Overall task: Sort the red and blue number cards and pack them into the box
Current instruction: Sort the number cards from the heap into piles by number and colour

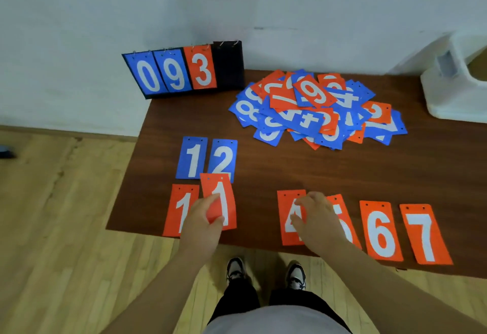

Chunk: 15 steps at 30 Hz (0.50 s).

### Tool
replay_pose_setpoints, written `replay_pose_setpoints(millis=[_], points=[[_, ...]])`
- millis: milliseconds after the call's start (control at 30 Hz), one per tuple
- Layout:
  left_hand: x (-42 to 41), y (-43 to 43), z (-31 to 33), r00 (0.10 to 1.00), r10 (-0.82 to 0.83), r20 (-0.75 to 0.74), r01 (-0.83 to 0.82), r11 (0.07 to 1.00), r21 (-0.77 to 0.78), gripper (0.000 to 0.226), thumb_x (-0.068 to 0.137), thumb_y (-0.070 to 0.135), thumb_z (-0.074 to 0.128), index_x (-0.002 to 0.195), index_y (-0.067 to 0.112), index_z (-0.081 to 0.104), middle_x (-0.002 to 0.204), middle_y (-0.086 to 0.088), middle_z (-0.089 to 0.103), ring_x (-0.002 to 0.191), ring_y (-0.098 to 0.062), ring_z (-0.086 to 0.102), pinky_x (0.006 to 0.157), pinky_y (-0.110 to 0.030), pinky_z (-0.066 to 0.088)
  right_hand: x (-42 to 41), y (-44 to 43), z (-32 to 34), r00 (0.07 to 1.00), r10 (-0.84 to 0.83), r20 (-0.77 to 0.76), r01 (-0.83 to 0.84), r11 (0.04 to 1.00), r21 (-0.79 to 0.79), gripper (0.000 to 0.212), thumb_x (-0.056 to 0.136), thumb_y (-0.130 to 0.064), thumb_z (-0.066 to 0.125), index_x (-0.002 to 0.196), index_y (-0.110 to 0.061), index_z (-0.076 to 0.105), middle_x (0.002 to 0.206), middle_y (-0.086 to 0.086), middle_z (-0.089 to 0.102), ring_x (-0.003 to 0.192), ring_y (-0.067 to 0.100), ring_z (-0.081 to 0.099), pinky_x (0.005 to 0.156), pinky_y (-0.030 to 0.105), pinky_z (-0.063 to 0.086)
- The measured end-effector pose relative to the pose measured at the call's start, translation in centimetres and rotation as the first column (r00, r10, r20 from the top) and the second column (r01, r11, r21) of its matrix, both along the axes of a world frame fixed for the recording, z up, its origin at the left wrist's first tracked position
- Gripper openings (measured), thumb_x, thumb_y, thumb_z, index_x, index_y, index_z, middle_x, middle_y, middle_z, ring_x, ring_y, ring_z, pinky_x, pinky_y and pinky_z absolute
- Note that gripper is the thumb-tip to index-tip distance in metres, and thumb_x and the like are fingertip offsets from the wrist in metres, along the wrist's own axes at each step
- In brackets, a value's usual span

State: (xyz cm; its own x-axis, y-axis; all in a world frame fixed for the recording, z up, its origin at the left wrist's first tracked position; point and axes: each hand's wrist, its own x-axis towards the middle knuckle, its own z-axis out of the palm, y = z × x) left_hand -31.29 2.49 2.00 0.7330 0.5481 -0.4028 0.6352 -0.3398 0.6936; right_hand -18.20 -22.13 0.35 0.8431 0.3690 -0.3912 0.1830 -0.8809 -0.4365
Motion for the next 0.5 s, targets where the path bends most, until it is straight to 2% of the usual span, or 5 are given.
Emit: replay_pose_setpoints(millis=[100, 267, 400, 500], points=[[-1.9, 4.1, -0.8, 0.998, 0.045, -0.041, -0.042, 0.997, 0.06, 0.057, 0.093, 0.01, 0.07, 0.145, 0.027, 0.054, 0.146, 0.003, 0.05, 0.132, -0.02, 0.052, 0.106, -0.039, 0.051, -0.7, 4.5, 0.2, 0.997, 0.073, 0.004, -0.074, 0.996, 0.055, 0.033, 0.093, -0.034, 0.066, 0.125, -0.025, 0.063, 0.141, 0.003, 0.045, 0.131, 0.025, 0.046, 0.108, 0.038, 0.04], [-3.7, 9.1, -2.5, 0.989, -0.046, -0.14, 0.068, 0.985, 0.159, 0.057, 0.094, 0.011, 0.067, 0.147, 0.024, 0.051, 0.143, 0.002, 0.051, 0.131, -0.021, 0.052, 0.107, -0.035, 0.046, -1.9, 9.3, 0.4, 0.995, 0.096, 0.01, -0.097, 0.991, 0.092, 0.027, 0.092, -0.032, 0.066, 0.119, -0.027, 0.063, 0.135, -0.002, 0.047, 0.124, 0.021, 0.05, 0.106, 0.037, 0.045], [-4.3, 10.9, -3.5, 0.941, -0.138, -0.309, 0.244, 0.909, 0.337, 0.056, 0.092, 0.033, 0.07, 0.144, 0.034, 0.05, 0.149, 0.0, 0.039, 0.135, -0.025, 0.04, 0.109, -0.039, 0.042, -2.2, 11.2, 0.5, 0.997, 0.078, 0.011, -0.079, 0.994, 0.071, 0.029, 0.092, -0.034, 0.066, 0.12, -0.029, 0.062, 0.136, -0.003, 0.049, 0.125, 0.02, 0.05, 0.106, 0.038, 0.047], [-4.1, 11.3, -3.2, 0.934, -0.137, -0.331, 0.264, 0.887, 0.379, 0.061, 0.089, 0.051, 0.069, 0.144, 0.041, 0.045, 0.157, -0.001, 0.025, 0.145, -0.029, 0.026, 0.114, -0.047, 0.033, -2.0, 12.0, 1.1, 1.0, 0.027, 0.011, -0.028, 0.997, 0.073, 0.037, 0.092, -0.038, 0.067, 0.127, -0.029, 0.059, 0.14, -0.004, 0.049, 0.129, 0.019, 0.047, 0.106, 0.037, 0.047]])
